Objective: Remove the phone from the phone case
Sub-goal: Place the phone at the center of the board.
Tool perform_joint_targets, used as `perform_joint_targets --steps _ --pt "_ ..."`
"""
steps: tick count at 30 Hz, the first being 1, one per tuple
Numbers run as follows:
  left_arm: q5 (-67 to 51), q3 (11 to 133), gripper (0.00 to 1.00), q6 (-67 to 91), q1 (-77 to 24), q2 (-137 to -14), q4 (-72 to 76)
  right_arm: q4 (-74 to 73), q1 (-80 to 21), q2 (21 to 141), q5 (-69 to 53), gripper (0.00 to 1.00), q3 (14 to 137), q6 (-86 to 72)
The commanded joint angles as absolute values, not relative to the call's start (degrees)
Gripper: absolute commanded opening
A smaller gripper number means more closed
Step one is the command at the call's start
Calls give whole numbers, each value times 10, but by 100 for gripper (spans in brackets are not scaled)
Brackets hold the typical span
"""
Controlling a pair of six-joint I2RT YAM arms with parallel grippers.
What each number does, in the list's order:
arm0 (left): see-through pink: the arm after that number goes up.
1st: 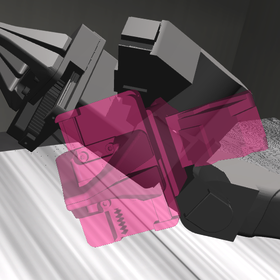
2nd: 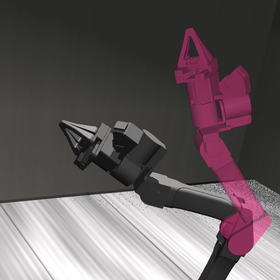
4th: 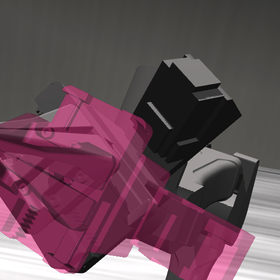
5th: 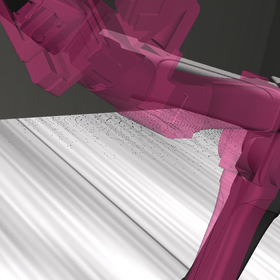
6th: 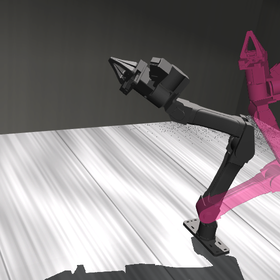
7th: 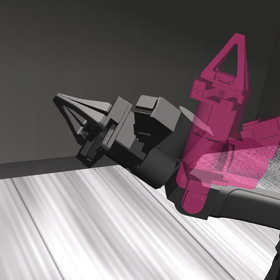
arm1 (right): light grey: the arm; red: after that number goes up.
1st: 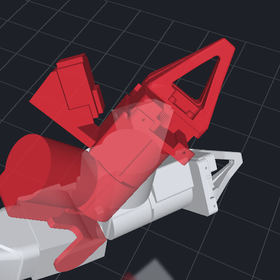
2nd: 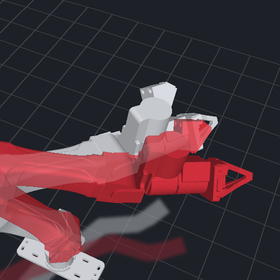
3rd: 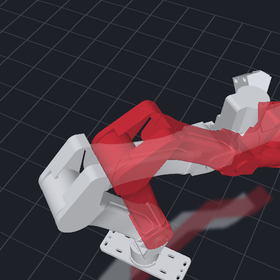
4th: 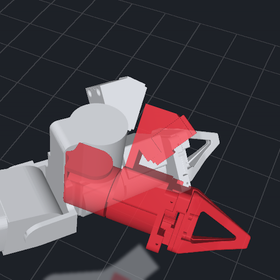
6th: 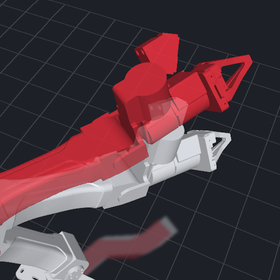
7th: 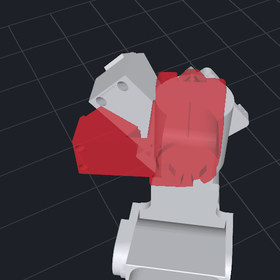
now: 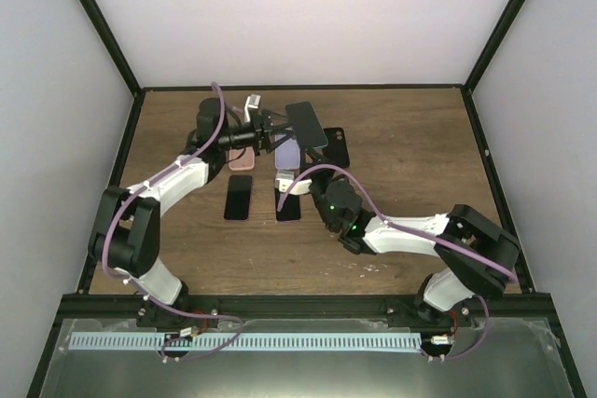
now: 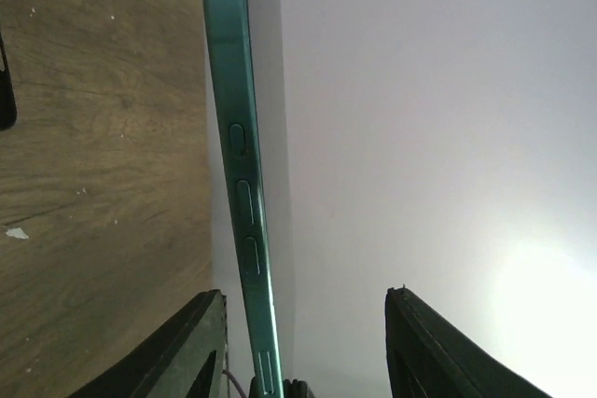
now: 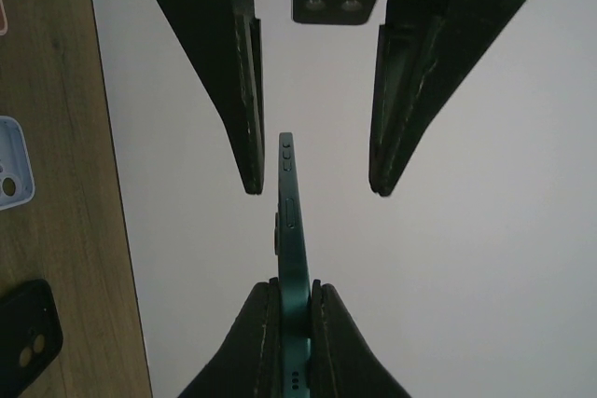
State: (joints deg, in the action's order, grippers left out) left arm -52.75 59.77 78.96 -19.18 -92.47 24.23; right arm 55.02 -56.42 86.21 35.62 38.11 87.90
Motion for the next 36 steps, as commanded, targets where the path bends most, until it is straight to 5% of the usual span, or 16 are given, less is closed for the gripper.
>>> perform_joint_targets --steps 1,24,29,36 --pt "-531 615 47 796 -203 -940 258 606 -568 864 358 1 412 891" --pt "-520 611 13 772 -211 -964 222 553 -588 865 367 3 410 850" --pt "-516 598 3 759 -209 -961 220 475 -588 847 364 30 416 784" --pt "-509 583 0 726 -202 -962 209 170 -588 794 297 68 463 606"
